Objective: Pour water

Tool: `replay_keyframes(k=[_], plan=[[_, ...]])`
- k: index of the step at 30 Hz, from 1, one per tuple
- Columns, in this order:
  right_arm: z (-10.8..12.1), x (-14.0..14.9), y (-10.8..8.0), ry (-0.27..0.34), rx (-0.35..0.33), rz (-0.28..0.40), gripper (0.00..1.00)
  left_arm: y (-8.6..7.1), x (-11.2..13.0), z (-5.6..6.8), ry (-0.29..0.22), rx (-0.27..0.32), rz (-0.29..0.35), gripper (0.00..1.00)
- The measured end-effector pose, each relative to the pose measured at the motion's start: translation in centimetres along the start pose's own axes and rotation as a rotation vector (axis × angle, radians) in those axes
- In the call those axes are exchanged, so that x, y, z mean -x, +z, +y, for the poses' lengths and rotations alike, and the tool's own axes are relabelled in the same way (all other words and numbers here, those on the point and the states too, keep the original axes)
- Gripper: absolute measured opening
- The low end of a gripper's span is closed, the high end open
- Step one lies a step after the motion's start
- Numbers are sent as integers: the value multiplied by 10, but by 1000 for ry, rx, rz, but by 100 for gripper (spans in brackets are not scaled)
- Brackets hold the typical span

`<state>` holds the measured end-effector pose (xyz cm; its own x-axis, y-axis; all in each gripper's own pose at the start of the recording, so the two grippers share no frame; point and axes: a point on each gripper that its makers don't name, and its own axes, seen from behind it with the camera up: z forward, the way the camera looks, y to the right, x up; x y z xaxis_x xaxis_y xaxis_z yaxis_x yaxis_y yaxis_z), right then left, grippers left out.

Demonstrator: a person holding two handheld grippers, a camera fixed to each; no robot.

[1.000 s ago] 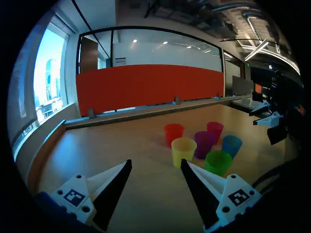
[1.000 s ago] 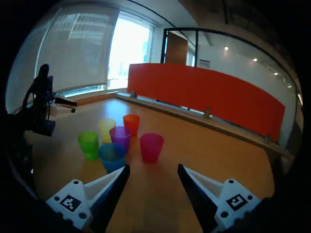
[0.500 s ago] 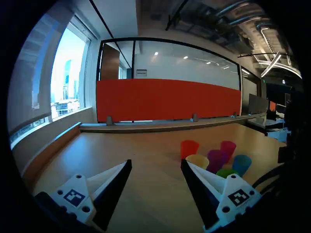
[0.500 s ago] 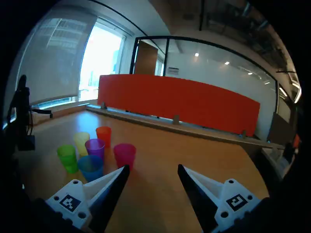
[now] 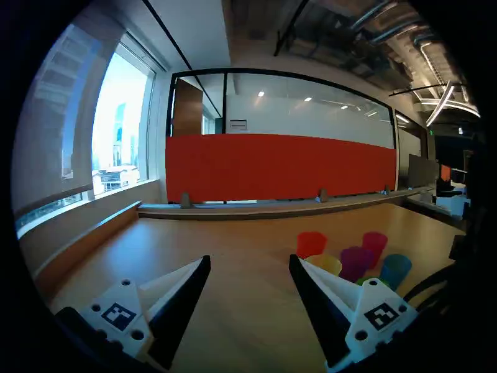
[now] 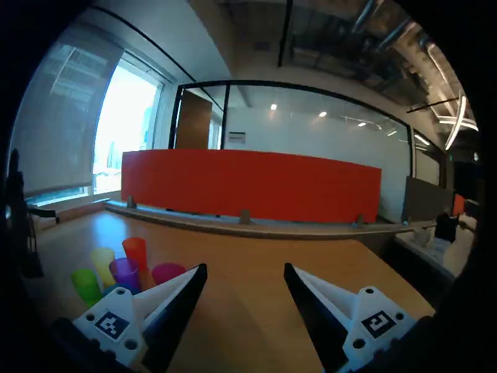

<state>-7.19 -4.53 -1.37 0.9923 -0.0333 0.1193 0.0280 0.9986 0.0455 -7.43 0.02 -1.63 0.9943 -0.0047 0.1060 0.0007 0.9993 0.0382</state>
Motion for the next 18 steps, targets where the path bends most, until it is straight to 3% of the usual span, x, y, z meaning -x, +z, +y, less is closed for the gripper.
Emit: replay_keyframes(k=[9,18], plan=[[11,7,1,29,41,12,96,0,-4,9,-13,-26,56,94],[23,12,-2,73,68,12,96,-1,-10,8,-12,-81,117,94]])
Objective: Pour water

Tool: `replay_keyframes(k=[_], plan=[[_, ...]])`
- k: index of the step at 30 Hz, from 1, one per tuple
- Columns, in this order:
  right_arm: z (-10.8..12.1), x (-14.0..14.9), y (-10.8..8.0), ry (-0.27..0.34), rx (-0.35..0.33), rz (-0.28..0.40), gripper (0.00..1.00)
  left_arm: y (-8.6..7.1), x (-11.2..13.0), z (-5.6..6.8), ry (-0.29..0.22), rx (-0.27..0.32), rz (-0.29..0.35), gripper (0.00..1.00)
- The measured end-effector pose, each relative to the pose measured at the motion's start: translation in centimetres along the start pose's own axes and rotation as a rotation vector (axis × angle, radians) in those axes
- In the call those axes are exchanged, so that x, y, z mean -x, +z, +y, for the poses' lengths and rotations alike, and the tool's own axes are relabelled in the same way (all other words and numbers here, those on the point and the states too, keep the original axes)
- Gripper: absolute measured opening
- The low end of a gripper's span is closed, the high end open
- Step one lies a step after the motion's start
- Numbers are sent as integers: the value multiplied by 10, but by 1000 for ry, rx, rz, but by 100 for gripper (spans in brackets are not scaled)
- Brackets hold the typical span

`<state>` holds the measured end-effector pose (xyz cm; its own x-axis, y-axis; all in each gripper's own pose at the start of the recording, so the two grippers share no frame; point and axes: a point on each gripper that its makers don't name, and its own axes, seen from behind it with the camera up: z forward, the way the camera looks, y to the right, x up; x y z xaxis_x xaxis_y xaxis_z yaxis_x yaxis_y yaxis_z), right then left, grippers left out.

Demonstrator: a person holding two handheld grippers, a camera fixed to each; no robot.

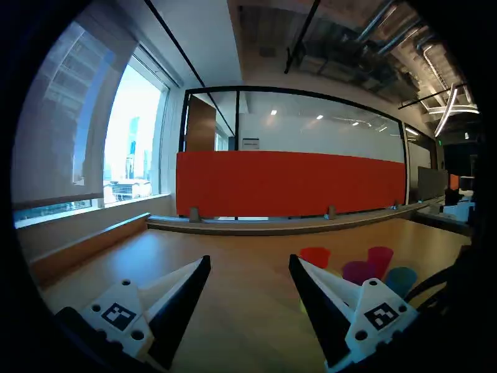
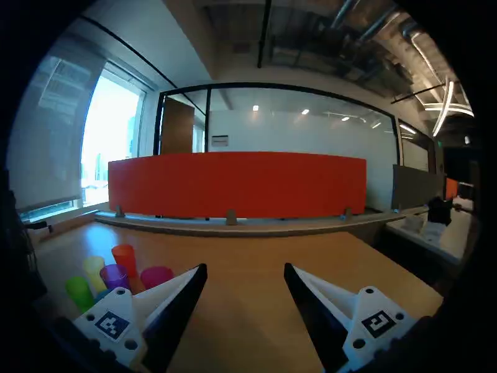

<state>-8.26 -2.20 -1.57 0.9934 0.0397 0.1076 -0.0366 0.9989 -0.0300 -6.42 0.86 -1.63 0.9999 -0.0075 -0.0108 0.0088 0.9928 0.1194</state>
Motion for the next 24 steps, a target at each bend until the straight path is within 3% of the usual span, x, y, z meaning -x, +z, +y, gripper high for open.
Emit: replay_keyframes(k=[9,15,24], plan=[[10,1,-2,-9,30,3,96,-3,0,-1,6,-37,38,94],[8,-1,-4,-40,44,4,96,-5,8,-8,-13,-44,53,94],[9,-2,-5,-31,46,5,96,-6,14,-13,-15,-44,69,94]])
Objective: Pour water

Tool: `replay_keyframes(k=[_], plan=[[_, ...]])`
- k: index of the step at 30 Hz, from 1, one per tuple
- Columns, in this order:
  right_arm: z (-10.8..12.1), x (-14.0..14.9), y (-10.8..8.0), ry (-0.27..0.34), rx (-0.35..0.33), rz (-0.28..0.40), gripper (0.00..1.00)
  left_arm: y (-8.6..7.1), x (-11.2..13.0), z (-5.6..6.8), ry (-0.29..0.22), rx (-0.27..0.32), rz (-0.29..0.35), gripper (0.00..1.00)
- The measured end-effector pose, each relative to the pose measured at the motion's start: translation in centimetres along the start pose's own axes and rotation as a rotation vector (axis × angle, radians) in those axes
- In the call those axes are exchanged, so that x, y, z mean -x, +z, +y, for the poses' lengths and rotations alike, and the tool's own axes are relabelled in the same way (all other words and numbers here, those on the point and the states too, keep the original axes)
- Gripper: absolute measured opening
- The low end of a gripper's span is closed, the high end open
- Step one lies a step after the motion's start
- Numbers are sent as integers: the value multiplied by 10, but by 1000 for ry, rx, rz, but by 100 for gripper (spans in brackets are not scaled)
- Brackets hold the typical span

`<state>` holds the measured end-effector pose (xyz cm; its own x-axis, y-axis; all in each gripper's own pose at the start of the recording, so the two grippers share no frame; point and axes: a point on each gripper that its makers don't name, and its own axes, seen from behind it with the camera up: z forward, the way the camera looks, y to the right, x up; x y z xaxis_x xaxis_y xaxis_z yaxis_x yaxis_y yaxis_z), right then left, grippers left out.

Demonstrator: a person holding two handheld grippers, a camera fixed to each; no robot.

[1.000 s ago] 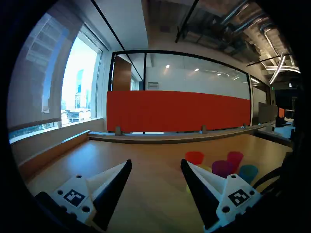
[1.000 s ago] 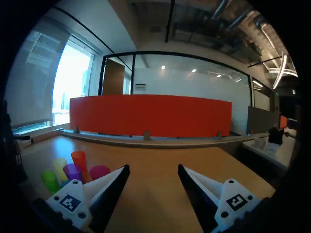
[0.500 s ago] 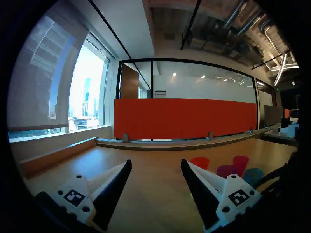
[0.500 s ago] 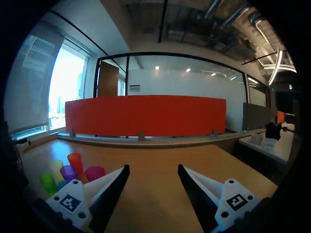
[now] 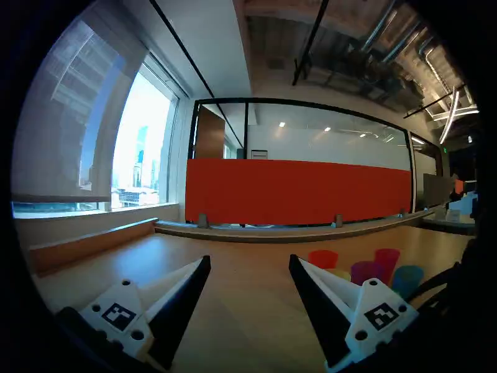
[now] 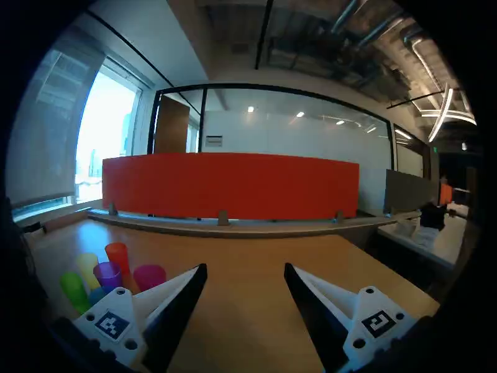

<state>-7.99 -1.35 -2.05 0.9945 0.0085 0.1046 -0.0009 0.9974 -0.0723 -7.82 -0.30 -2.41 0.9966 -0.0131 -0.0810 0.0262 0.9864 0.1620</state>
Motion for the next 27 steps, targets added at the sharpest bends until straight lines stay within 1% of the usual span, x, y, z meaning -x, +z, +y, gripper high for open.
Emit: replay_keyframes(k=[5,9,15,18,23,27], plan=[[0,-3,-2,-3,-1,2,96,1,8,1,8,-3,-7,94],[1,-4,-2,-12,4,4,96,2,10,2,2,1,-9,94],[1,-6,-2,-13,4,6,96,1,12,0,1,-3,-16,94],[1,-7,-2,-11,3,8,96,2,15,-1,7,-5,-23,94],[1,-8,-2,-8,-1,12,96,3,19,2,30,-4,-34,94],[0,-8,-3,-7,-5,12,96,5,24,3,32,2,-50,94]])
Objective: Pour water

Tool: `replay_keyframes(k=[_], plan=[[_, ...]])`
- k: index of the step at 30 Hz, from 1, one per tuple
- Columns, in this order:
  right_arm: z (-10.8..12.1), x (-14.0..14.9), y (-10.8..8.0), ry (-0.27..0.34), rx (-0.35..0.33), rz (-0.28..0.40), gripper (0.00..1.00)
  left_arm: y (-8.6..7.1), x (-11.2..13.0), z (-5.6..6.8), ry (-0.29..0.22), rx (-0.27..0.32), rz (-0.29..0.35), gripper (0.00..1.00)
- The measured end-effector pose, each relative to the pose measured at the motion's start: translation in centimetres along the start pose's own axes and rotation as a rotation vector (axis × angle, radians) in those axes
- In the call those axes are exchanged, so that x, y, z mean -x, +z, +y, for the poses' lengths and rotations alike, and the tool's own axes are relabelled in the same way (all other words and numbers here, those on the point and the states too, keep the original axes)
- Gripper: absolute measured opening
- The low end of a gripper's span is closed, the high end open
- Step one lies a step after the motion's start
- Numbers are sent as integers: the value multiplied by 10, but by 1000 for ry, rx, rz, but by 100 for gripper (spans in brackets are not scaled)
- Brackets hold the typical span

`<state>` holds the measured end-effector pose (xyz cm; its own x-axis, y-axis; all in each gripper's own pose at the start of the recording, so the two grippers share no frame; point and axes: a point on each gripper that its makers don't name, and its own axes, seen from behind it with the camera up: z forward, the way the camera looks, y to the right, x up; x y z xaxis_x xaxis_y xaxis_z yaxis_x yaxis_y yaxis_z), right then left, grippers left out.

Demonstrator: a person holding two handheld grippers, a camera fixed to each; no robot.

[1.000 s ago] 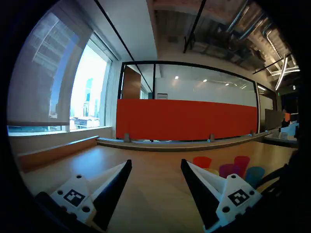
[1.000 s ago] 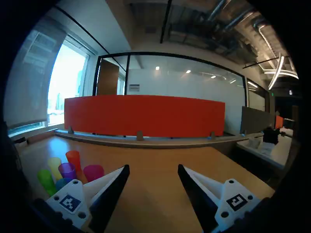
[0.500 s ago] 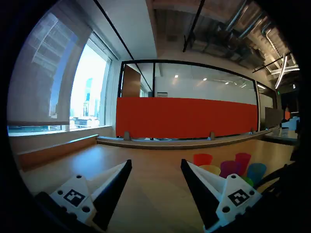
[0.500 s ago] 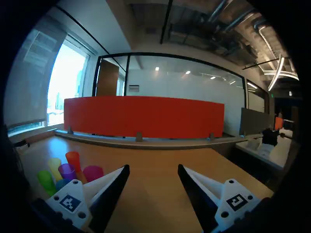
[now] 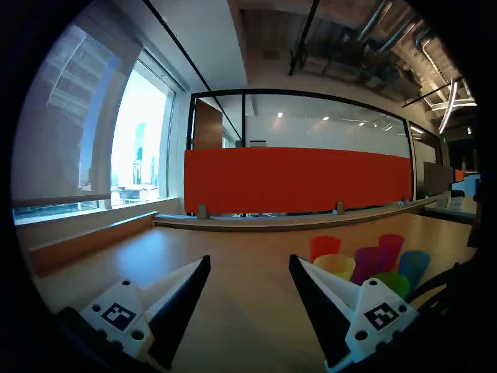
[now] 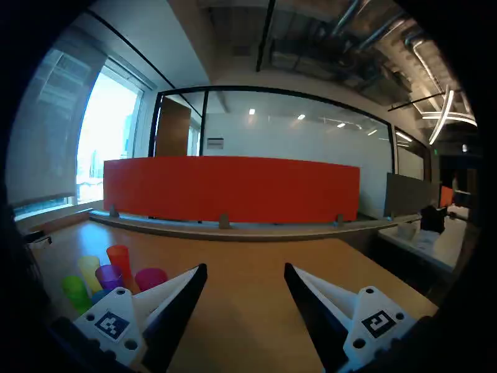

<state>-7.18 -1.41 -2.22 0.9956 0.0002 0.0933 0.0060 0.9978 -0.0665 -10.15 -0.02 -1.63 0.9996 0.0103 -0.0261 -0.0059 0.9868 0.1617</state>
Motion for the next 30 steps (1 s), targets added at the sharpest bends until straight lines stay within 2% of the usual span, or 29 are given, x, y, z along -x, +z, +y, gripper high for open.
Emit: replay_keyframes(k=[18,30], plan=[[-3,0,-5,14,-16,5,96,1,2,0,3,-1,-8,94],[-6,-1,-10,-46,-3,49,96,2,2,0,4,0,-9,94]])
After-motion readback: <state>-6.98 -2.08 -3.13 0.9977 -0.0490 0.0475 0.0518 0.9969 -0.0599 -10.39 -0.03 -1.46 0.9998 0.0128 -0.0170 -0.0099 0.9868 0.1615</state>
